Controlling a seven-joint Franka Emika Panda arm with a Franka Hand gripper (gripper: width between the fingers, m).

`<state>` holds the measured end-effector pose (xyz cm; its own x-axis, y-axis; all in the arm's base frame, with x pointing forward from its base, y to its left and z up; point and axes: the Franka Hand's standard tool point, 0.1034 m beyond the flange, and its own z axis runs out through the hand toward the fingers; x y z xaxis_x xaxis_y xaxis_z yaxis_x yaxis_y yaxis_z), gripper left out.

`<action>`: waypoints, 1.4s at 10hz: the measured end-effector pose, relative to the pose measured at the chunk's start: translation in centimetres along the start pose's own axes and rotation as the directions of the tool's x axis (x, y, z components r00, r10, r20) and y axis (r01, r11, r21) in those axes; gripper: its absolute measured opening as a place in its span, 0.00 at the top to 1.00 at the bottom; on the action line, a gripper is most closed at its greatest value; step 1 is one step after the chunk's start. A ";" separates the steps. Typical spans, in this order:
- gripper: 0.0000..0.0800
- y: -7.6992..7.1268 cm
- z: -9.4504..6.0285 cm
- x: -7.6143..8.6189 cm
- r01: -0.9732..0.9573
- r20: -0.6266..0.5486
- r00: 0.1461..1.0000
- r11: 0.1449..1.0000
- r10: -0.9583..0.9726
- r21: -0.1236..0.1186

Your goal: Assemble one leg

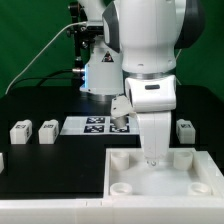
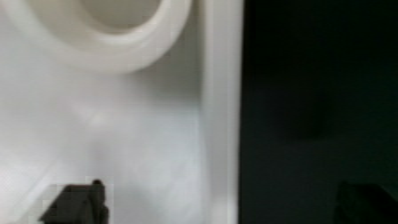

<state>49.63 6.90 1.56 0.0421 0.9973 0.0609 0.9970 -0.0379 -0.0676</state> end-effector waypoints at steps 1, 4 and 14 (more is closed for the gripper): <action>0.19 0.0 0.0 0.0 -0.001 0.000 1.000 1.000 0.001 0.000; 0.19 0.3 -0.9 -0.4 -0.015 0.002 1.000 1.000 0.015 -0.012; 0.19 -3.8 -4.2 8.6 -0.808 -0.044 0.589 0.589 0.807 -0.017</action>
Offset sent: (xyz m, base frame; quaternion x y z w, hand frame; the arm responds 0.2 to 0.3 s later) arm -0.0017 -0.0152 0.0329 -0.0178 0.0018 0.0283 0.9994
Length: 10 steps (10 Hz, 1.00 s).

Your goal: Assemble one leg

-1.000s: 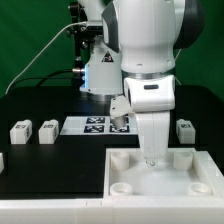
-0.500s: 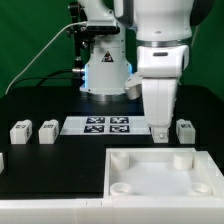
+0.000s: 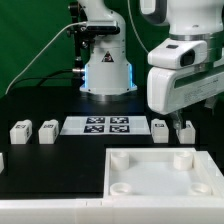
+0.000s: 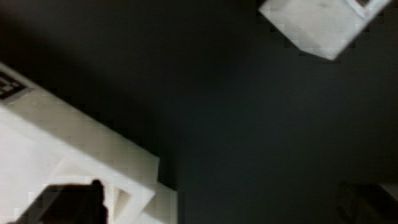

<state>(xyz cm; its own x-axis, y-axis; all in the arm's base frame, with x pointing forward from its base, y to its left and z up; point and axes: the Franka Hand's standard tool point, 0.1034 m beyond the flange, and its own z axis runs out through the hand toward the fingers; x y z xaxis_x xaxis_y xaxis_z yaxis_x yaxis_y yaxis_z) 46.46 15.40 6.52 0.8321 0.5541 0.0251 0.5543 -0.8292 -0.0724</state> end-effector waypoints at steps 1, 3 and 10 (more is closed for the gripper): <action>0.19 0.0 0.0 0.0 -0.112 -0.001 0.994 0.994 0.112 0.007; 0.19 -0.3 0.1 0.0 -0.287 0.002 0.958 0.958 0.287 0.019; 0.19 -2.9 2.2 -2.5 -0.556 0.251 0.805 0.831 0.538 0.002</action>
Offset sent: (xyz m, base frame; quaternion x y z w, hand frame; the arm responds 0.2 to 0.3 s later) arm -0.0335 -0.0047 -0.0367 0.0104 -0.0279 0.4526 0.8912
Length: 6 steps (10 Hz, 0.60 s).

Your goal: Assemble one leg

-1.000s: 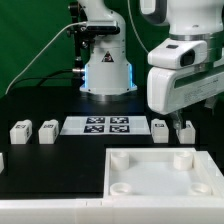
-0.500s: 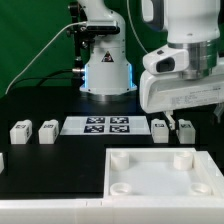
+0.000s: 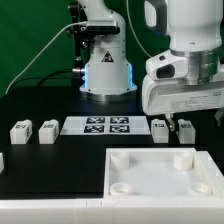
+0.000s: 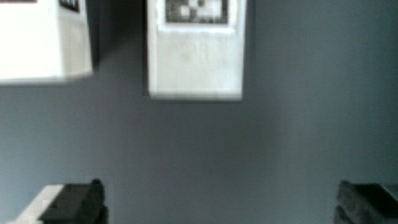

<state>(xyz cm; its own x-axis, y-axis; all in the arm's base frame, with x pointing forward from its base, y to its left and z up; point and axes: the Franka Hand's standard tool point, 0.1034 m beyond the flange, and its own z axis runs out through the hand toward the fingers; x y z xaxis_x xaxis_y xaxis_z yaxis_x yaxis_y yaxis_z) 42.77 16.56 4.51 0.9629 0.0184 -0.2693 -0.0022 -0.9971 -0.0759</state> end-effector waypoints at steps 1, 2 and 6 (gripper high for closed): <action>0.19 -0.2 -0.1 0.0 -0.008 0.102 0.995 1.000 0.009 -0.011; 0.19 -0.1 -0.2 -0.4 -0.015 0.222 0.975 1.000 0.020 -0.025; 0.19 0.2 0.0 -1.2 -0.012 0.516 0.856 0.999 0.035 -0.047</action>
Offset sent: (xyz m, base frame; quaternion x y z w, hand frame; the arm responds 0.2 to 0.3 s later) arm 0.0023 0.0028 0.0110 -0.0013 -0.3014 0.0349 0.9529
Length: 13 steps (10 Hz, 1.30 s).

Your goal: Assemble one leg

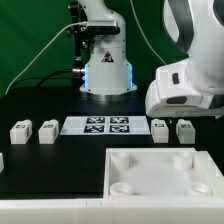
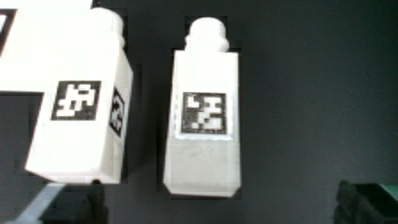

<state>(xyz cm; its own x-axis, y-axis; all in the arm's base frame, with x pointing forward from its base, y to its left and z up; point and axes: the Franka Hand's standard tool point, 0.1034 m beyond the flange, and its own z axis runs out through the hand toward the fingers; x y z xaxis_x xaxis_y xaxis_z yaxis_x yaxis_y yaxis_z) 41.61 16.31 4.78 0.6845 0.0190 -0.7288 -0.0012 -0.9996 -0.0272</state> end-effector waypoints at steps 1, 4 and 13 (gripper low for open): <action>0.19 0.1 0.2 0.1 0.001 0.068 0.998 1.000 -0.001 -0.004; 0.19 -0.1 0.4 0.4 0.000 0.106 0.994 1.000 0.001 -0.006; 0.19 -1.2 5.1 0.6 -0.003 0.159 0.987 1.000 0.008 -0.030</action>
Offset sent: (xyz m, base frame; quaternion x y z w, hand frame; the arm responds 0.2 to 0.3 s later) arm 0.0000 0.0000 0.0000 0.0000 0.0000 0.0000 1.0000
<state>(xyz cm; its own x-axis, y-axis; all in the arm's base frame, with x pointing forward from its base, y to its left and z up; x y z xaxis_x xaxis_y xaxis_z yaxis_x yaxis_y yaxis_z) 38.34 17.59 0.86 0.5597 0.0143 -0.8286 0.0188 -0.9998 -0.0045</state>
